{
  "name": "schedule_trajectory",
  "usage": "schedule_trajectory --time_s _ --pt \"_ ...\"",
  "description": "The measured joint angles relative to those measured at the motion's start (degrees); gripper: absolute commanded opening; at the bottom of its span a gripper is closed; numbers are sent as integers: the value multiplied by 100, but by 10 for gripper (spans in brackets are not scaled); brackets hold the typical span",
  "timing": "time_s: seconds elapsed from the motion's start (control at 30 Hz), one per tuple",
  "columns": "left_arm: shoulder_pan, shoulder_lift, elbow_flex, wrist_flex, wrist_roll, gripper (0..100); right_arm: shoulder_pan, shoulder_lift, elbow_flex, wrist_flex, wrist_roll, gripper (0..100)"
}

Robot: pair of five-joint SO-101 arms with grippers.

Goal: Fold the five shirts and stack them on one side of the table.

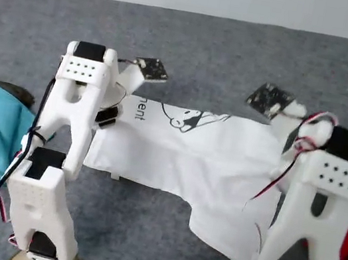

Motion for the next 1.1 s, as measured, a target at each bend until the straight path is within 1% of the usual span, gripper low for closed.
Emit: schedule_trajectory --time_s 0.33,0.57,0.73,0.9,1.1 --pt "-79 378 35 -79 0 6 26 -1248 2330 -255 0 10" --pt "-70 457 35 79 -114 6 26 -1793 3332 -519 114 10" --pt "-70 457 70 123 -114 6 123 -1925 3552 -633 158 10" --pt "-26 457 527 123 -519 6 211 -1934 3596 -651 343 10" --pt "53 457 668 123 -615 7 281 -1934 3657 -651 360 10"
